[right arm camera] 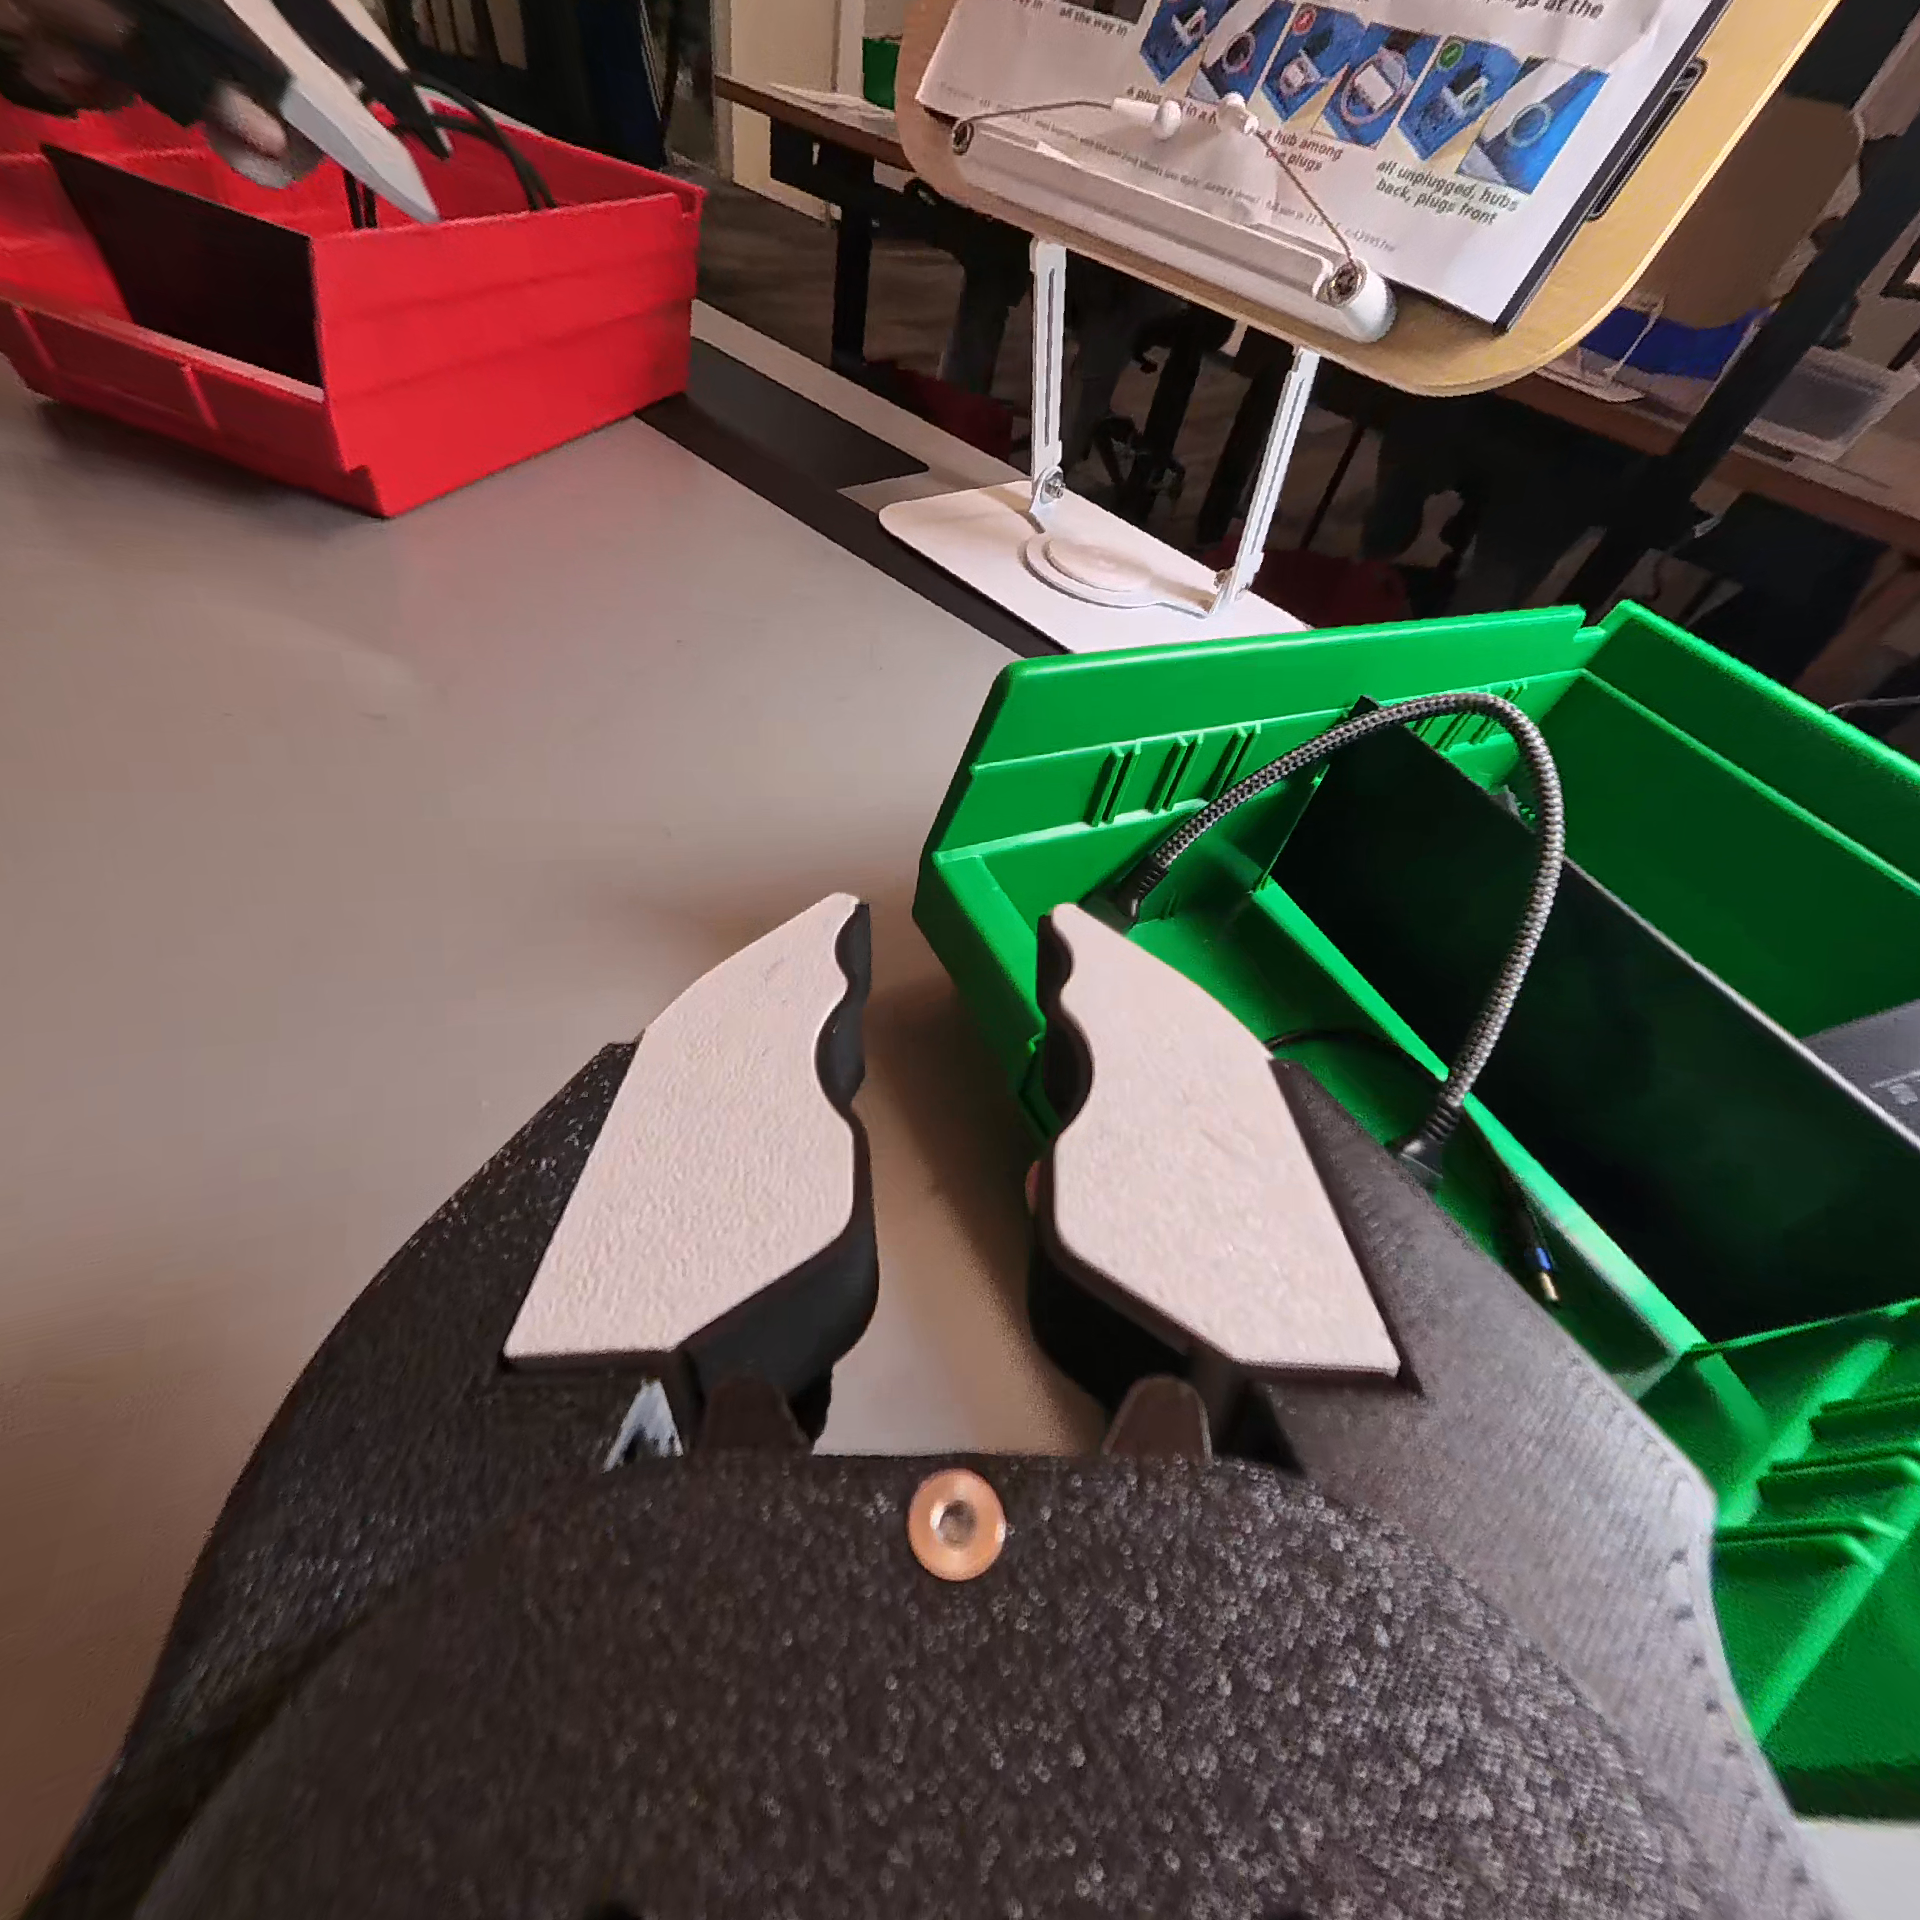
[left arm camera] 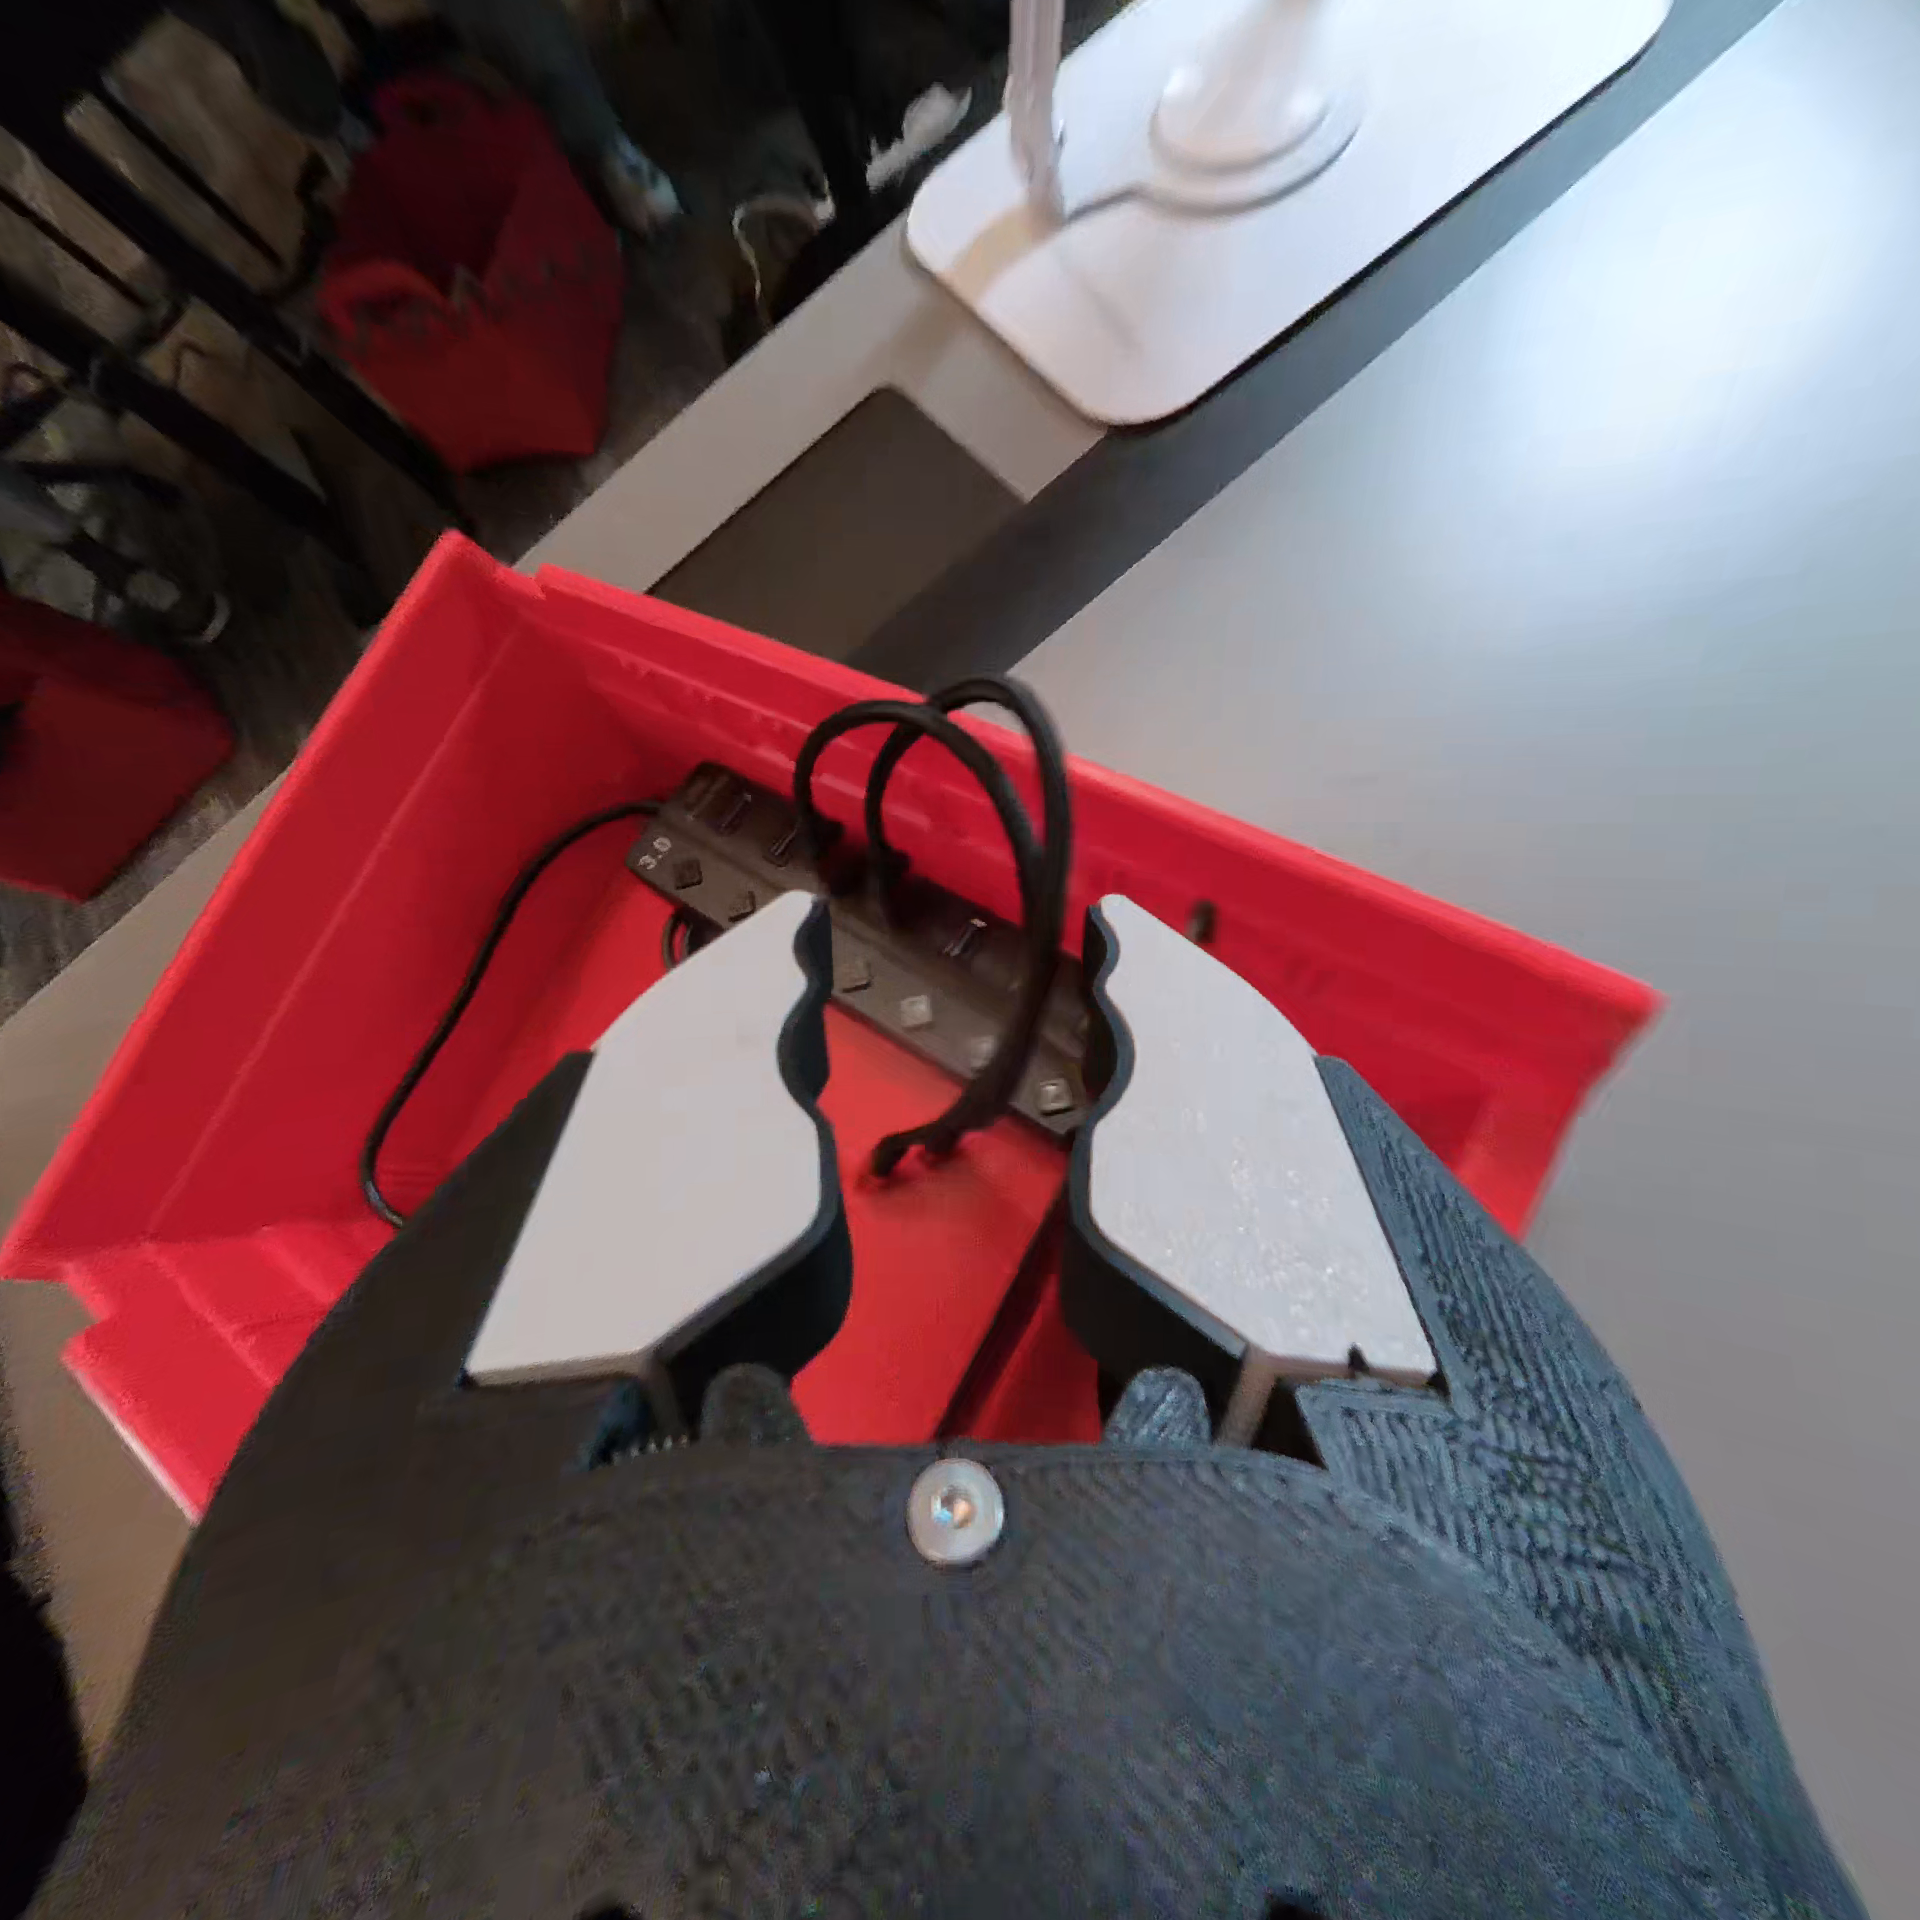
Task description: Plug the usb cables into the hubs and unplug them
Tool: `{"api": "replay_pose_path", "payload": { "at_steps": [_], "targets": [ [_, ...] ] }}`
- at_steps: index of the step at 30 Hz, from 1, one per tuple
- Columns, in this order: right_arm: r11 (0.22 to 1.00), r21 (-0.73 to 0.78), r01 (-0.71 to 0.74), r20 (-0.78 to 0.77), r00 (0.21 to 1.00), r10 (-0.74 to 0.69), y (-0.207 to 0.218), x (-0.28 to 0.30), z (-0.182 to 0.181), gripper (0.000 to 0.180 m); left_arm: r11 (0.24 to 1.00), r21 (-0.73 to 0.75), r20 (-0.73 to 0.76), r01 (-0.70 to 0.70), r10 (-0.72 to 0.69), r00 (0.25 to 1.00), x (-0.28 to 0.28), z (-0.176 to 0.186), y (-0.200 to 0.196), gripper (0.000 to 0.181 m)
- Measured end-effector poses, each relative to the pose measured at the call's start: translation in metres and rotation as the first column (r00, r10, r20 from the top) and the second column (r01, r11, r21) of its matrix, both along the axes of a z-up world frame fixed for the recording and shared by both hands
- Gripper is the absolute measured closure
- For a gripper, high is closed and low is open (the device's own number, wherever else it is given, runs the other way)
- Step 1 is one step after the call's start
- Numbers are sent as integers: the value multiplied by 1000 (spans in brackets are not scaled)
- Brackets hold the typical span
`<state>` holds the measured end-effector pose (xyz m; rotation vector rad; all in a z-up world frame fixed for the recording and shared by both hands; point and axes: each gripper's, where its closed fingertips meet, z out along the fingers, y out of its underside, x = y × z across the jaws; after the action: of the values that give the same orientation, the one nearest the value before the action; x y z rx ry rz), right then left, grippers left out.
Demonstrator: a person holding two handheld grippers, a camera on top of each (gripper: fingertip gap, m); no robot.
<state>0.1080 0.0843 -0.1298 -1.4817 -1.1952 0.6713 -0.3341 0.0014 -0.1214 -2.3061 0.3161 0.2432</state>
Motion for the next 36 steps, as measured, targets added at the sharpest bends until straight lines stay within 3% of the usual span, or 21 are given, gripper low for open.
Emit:
{"api": "replay_pose_path", "payload": {
  "at_steps": [10, 15, 20, 24, 30, 36],
  "targets": [
    [1000, -22, -21, -12, 1000, 21, -3, 1, -3, 153, 973, -187, -50, 133, -144, 988, -18, -37, 35, 131],
    [999, -26, -36, -12, 999, 36, -5, 1, -4, 155, 965, -224, -53, 138, -153, 987, -31, -47, 46, 128],
    [998, -37, -53, -1, 999, 53, -8, -1, -8, 157, 966, -218, -23, 143, -151, 988, -36, -58, 49, 150],
    [998, -32, -62, 15, 998, 63, -10, -3, -12, 158, 975, -175, -36, 138, -146, 989, -38, -57, 51, 153],
    [997, -28, -65, 26, 997, 66, -11, -4, -14, 160, 983, -131, -88, 130, -143, 986, -42, -36, 38, 155],
    [997, -38, -72, 10, 997, 73, -13, -6, -13, 160, 989, 53, -123, 137, -130, 984, -44, 28, 22, 156]
  ]
}}
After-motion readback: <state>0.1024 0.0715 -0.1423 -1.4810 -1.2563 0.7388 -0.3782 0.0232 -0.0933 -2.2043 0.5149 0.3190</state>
